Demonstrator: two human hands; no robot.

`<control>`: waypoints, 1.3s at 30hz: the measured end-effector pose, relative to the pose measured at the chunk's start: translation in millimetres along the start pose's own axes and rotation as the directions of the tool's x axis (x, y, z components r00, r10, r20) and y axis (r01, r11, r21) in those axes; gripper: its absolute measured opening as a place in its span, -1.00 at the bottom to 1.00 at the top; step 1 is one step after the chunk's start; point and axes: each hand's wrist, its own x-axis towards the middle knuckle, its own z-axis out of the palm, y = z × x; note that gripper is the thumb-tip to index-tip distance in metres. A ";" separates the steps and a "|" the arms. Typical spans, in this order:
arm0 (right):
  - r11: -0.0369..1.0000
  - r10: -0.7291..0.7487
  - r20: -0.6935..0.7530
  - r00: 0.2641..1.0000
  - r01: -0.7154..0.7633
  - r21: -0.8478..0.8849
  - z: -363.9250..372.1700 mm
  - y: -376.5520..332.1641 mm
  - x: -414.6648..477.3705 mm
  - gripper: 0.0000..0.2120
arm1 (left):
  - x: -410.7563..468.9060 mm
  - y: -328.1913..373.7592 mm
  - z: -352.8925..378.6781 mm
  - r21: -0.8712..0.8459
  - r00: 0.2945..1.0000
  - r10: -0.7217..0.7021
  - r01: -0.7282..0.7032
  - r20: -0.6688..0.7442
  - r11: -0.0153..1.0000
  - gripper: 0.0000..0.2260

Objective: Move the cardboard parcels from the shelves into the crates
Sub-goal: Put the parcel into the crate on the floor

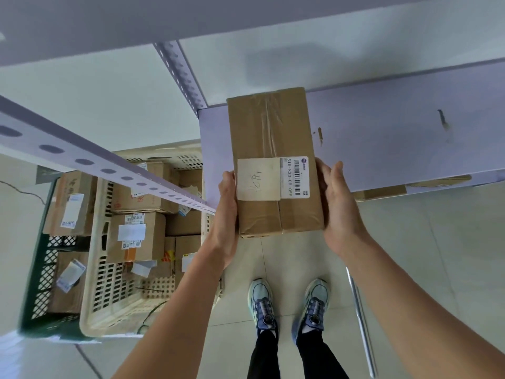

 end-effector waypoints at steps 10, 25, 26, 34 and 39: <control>0.999 -0.035 -0.067 0.997 0.037 0.024 6.6 19.7 -38.0 -0.40 | -24.0 -15.7 -12.0 0.015 0.998 0.018 -0.018 0.061 1.000 -0.40; 1.000 -0.016 -0.092 0.996 0.016 -0.007 -7.4 96.0 -176.4 -0.47 | -158.9 -93.1 -31.0 0.138 0.995 -0.025 0.012 0.097 0.990 -0.37; 1.000 -0.004 -0.091 0.996 0.003 -0.008 -7.8 102.2 -183.7 -0.47 | -167.2 -98.1 -33.4 0.147 0.996 -0.037 0.024 0.086 0.989 -0.36; 0.997 0.074 -0.003 0.997 -0.074 -0.025 43.9 164.3 -240.4 -0.53 | -241.3 -139.0 -99.2 0.069 0.994 -0.078 0.084 -0.081 0.994 -0.33; 0.988 0.148 0.046 0.988 -0.146 -0.048 105.6 200.5 -231.9 -0.52 | -244.4 -149.7 -164.8 0.033 0.978 -0.075 0.083 -0.196 0.996 -0.29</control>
